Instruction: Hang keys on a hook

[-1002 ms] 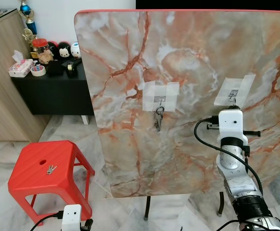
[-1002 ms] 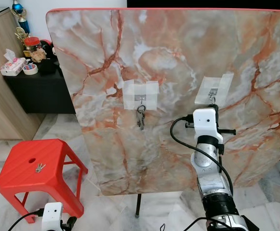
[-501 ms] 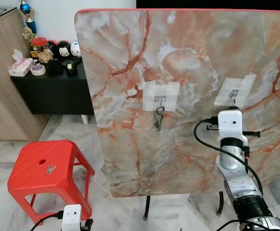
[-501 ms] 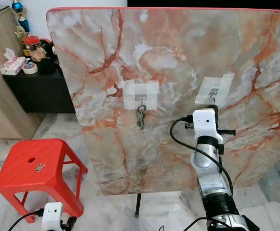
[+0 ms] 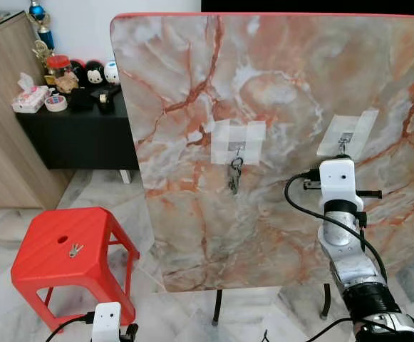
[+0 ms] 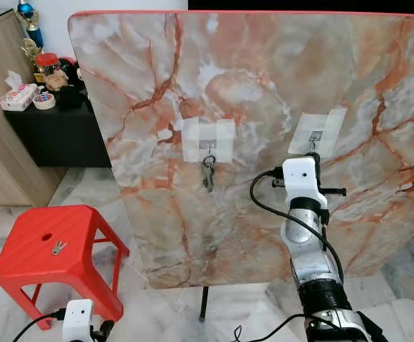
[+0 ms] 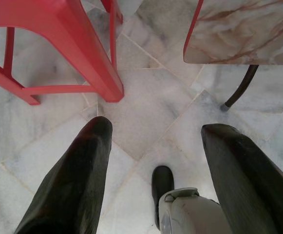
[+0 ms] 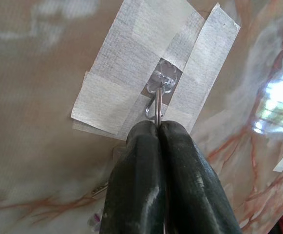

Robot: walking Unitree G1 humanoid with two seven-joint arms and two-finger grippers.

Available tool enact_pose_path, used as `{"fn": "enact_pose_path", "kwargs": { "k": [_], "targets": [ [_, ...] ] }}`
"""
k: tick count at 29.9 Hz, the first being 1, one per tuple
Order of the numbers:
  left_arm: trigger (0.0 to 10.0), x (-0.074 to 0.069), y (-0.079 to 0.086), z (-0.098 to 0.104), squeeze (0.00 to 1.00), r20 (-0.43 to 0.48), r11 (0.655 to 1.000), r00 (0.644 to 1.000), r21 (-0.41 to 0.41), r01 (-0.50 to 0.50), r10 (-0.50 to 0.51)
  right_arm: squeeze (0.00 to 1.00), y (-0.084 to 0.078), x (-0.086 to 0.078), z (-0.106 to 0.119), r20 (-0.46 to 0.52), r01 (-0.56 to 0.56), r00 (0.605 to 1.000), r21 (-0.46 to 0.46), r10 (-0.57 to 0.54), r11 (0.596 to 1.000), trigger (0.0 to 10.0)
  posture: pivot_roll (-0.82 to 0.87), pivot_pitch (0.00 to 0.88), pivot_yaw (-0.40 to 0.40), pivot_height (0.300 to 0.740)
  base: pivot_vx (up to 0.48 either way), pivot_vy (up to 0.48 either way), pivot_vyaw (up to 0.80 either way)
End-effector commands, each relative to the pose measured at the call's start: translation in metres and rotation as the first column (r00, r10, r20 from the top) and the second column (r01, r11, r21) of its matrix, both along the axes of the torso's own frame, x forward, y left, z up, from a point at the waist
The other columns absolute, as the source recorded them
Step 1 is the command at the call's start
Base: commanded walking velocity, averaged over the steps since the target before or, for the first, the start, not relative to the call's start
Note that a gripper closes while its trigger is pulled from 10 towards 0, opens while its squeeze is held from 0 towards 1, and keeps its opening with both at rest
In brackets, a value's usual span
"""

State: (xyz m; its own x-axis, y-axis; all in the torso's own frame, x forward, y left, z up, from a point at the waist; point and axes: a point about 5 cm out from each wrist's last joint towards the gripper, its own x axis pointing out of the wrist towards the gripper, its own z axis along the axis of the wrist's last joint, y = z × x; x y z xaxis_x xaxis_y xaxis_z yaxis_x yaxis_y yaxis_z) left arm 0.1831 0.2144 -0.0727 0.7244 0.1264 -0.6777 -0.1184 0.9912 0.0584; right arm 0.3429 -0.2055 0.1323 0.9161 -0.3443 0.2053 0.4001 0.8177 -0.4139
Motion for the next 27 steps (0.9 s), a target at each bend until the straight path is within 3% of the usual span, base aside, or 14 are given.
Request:
{"fn": "enact_pose_path", "kwargs": {
  "k": [1, 26, 27],
  "targets": [
    [10.0, -0.0025, -0.0004, -0.0014, 0.0, -0.008, 1.0, 1.0, 0.0, -0.005, 0.005, 0.0, -0.0022, 0.0036, 0.0068, 0.018, 0.002, 1.0, -0.004, -0.002, 1.0, 10.0, 0.06, 0.0, -0.051, 0.74, 0.0, 0.0, 0.0],
    [10.0, -0.0027, -0.0002, -0.0015, 0.0, -0.008, 1.0, 1.0, -0.001, -0.008, 0.008, 0.0, 0.0014, 0.0054, -0.002, -0.037, -0.037, 0.999, 0.023, 0.038, 0.999, 10.0, 0.06, 0.0, -0.051, 0.74, 0.0, 0.0, 0.0],
    [10.0, -0.0027, -0.0004, -0.0016, 0.0, -0.009, 1.0, 1.0, -0.001, -0.008, 0.008, 0.36, 0.0012, 0.0054, -0.0021, -0.037, -0.038, 0.999, 0.026, 0.039, 0.999, 10.0, 0.06, 0.0, -0.051, 0.74, 0.0, 0.0, 0.0]
  ]
}}
